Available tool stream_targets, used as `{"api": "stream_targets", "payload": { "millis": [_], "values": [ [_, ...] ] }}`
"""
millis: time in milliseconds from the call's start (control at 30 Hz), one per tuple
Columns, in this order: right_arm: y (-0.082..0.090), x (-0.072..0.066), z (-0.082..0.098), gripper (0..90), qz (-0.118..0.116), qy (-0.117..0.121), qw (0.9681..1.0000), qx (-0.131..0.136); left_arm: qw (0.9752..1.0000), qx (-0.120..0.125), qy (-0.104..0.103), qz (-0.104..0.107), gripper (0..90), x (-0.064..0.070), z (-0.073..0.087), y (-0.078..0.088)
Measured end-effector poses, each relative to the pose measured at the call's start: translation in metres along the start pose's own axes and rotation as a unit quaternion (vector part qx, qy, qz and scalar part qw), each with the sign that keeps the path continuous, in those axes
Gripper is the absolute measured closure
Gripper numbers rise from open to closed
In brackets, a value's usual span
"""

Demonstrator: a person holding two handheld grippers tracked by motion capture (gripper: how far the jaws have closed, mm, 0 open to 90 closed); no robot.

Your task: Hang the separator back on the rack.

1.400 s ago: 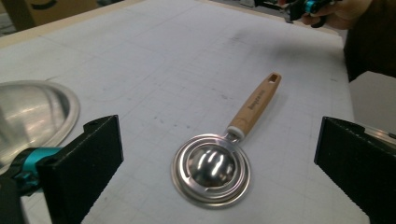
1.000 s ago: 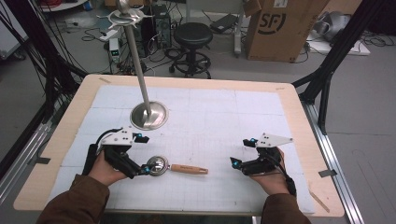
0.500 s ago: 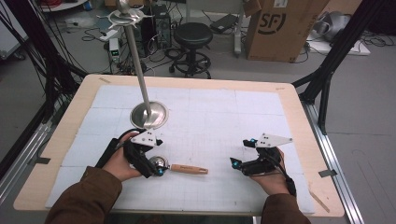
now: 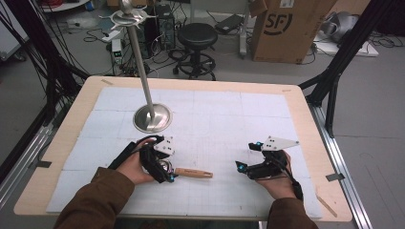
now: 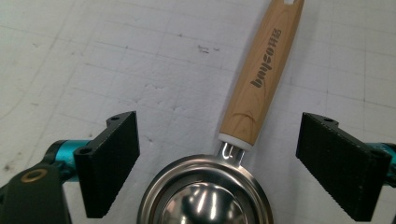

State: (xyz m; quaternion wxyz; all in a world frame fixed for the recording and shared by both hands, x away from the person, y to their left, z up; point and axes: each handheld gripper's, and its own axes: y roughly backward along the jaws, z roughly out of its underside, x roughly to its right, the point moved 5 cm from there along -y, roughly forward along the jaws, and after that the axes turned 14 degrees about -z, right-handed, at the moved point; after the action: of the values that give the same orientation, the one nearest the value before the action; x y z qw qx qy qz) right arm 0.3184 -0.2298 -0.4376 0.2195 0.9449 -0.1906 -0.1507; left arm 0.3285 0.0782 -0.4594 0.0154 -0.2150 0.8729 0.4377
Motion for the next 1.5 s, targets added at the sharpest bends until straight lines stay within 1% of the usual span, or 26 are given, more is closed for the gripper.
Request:
{"api": "stream_targets", "payload": {
  "millis": [33, 133, 233, 300, 400, 533, 567, 600, 667, 767, 800, 967, 1133, 1267, 1300, 1333, 1367, 1500],
  "values": [
    [0.000, -0.001, 0.000, 10.3, -0.001, -0.003, 1.0000, -0.001, 1.0000, -0.003, -0.002, 0.001, 16.3, 0.001, 0.000, -0.002],
    [-0.001, 0.000, 0.001, 10.3, -0.002, 0.000, 1.0000, -0.004, 0.9998, -0.017, -0.009, 0.005, 20.7, 0.002, 0.002, -0.007],
    [-0.001, 0.000, 0.001, 10.4, -0.003, -0.002, 1.0000, -0.005, 0.9997, -0.016, -0.012, 0.011, 28.2, 0.002, 0.002, -0.008],
    [-0.002, 0.000, 0.001, 10.5, -0.003, -0.002, 1.0000, -0.005, 0.9996, -0.020, -0.017, 0.012, 31.1, 0.003, 0.002, -0.008],
    [-0.003, 0.000, 0.001, 10.5, -0.004, -0.003, 1.0000, -0.008, 0.9992, -0.024, -0.022, 0.021, 40.2, 0.005, 0.002, -0.010],
    [-0.003, 0.000, 0.002, 10.5, -0.004, -0.003, 0.9999, -0.010, 0.9987, -0.027, -0.034, 0.027, 45.9, 0.009, -0.001, -0.011],
    [-0.003, 0.000, 0.001, 10.5, -0.003, -0.002, 1.0000, -0.009, 0.9986, -0.029, -0.034, 0.029, 48.8, 0.010, -0.002, -0.011],
    [-0.003, 0.001, 0.001, 10.6, -0.002, -0.001, 1.0000, -0.009, 0.9985, -0.031, -0.035, 0.030, 49.5, 0.010, -0.002, -0.011],
    [-0.003, 0.001, 0.001, 10.6, -0.002, -0.001, 1.0000, -0.009, 0.9979, -0.038, -0.040, 0.033, 52.1, 0.011, -0.003, -0.010],
    [-0.003, 0.001, 0.001, 10.6, -0.002, -0.001, 1.0000, -0.009, 0.9971, -0.056, -0.040, 0.032, 55.8, 0.013, -0.006, -0.010],
    [-0.003, 0.000, 0.001, 10.6, -0.003, -0.003, 1.0000, -0.008, 0.9967, -0.060, -0.044, 0.031, 56.7, 0.013, -0.006, -0.010],
    [-0.001, 0.001, 0.002, 10.6, -0.001, -0.005, 1.0000, -0.006, 0.9957, -0.074, -0.044, 0.034, 63.4, 0.011, -0.006, -0.008],
    [-0.001, 0.001, 0.002, 10.8, 0.000, -0.004, 1.0000, -0.008, 0.9957, -0.079, -0.038, 0.030, 67.6, 0.009, -0.005, -0.007],
    [-0.001, 0.001, 0.002, 10.8, 0.000, -0.004, 1.0000, -0.008, 0.9957, -0.080, -0.038, 0.029, 67.5, 0.008, -0.004, -0.007],
    [-0.002, 0.001, 0.002, 10.8, -0.001, -0.005, 1.0000, -0.008, 0.9958, -0.079, -0.039, 0.027, 67.1, 0.008, -0.005, -0.007],
    [-0.002, 0.001, 0.002, 10.8, 0.000, -0.004, 1.0000, -0.009, 0.9959, -0.079, -0.039, 0.019, 64.0, 0.008, -0.005, -0.008],
    [-0.002, 0.001, 0.002, 10.8, -0.001, -0.004, 1.0000, -0.009, 0.9959, -0.080, -0.037, 0.016, 60.2, 0.008, -0.005, -0.008],
    [-0.002, 0.001, 0.002, 10.9, -0.001, -0.005, 0.9999, -0.010, 0.9957, -0.083, -0.039, 0.017, 59.7, 0.008, -0.006, -0.009]
  ]
}}
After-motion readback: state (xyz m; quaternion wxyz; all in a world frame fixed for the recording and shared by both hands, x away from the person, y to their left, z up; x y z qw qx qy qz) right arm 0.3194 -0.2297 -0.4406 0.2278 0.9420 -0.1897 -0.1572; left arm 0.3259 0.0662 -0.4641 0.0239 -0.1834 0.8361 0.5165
